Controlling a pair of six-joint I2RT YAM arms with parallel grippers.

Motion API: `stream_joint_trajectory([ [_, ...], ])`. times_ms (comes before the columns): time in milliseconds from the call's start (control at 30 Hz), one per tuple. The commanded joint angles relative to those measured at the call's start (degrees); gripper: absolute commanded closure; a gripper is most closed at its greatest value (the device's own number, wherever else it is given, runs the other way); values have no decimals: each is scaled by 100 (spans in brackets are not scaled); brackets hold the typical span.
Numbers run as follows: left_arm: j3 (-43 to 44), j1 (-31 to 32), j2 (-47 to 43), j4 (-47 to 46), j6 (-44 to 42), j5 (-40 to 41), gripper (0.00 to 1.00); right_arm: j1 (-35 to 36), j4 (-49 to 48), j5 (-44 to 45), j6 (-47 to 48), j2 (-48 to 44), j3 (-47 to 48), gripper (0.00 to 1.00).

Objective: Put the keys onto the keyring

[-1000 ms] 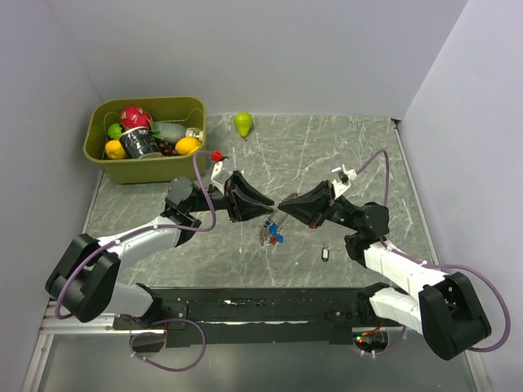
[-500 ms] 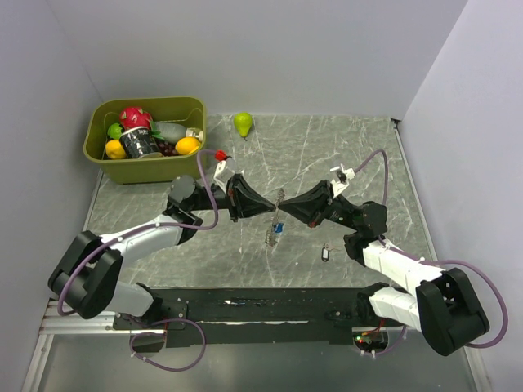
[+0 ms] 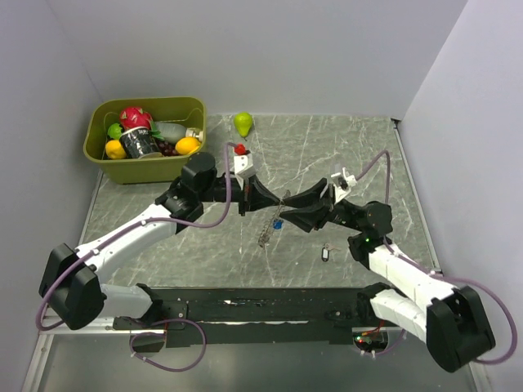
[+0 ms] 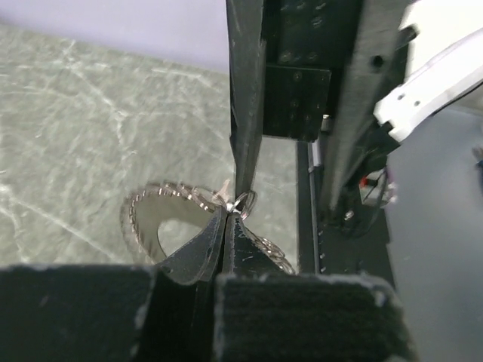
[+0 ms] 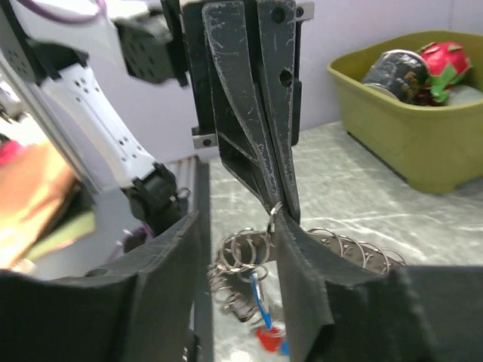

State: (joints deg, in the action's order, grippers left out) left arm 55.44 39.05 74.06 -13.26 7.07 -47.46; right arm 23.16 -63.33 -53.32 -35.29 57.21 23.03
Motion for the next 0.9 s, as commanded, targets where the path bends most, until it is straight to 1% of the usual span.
stream_joint_trajectory([
  [0,494,217,-155,1499,-1215,694,99,-22,1689,-126,1540,-666,562,44],
  [33,538,287,-173,1649,-1278,755,99,-39,2075,-100,1777,-815,693,42],
  [67,547,314,-182,1720,-1348,895,99,-48,2671,-74,2197,-886,755,41],
  [167,608,437,-261,1993,-1638,1141,99,-83,3457,-38,2910,-1071,1010,39],
  [200,608,481,-287,2054,-1769,1212,99,-83,3929,-47,3070,-1089,1080,38],
  [300,643,630,-331,2187,-1946,1450,99,-92,4415,-161,3458,-1081,1300,39],
  [367,643,701,-349,2213,-1973,1520,99,-92,4688,-363,3704,-967,1485,42],
  [400,652,718,-349,2231,-1990,1573,99,-83,4977,-398,3774,-905,1555,44],
  [500,731,797,-331,2345,-2052,1705,99,-83,5338,-486,3977,-721,1757,49],
  [667,784,868,-322,2389,-2087,1784,99,-57,5428,-583,3977,-571,1767,54],
  [867,846,920,-278,2398,-2113,1819,99,83,5498,-583,4021,-360,1731,55],
])
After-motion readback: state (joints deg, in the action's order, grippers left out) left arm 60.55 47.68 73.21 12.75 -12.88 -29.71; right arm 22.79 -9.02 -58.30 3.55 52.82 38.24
